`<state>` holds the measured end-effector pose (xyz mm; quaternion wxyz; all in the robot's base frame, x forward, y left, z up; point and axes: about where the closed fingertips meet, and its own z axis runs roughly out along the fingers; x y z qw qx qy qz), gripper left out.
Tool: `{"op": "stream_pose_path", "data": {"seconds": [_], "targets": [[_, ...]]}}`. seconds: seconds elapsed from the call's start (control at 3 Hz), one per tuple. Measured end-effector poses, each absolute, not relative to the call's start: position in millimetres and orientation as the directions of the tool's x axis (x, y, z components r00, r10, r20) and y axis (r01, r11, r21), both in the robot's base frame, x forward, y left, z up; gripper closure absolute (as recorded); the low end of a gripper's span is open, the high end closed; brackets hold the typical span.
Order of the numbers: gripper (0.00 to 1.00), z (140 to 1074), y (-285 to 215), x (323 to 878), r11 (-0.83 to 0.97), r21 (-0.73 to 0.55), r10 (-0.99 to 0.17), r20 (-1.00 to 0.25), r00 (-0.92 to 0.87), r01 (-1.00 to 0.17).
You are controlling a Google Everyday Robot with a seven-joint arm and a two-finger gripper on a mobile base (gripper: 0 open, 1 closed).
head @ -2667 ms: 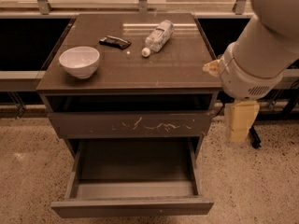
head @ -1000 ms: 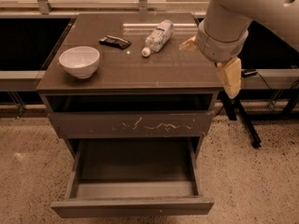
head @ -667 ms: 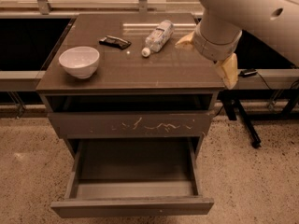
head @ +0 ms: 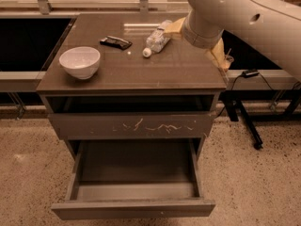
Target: Place blue plastic bottle into middle drawer
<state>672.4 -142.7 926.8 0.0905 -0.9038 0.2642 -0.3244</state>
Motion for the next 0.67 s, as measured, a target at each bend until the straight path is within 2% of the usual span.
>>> {"op": "stream_pose_path", "data": {"seconds": [0.33,0.67], "targets": [[0.00,925.9,-143.5,670.6,-0.840,-0.334,-0.542,0.533,0.649,-0.427],[0.00,937.5,-136.5,691.7,-0.861,-0.333,-0.509,0.561,0.653,-0.384]]}}
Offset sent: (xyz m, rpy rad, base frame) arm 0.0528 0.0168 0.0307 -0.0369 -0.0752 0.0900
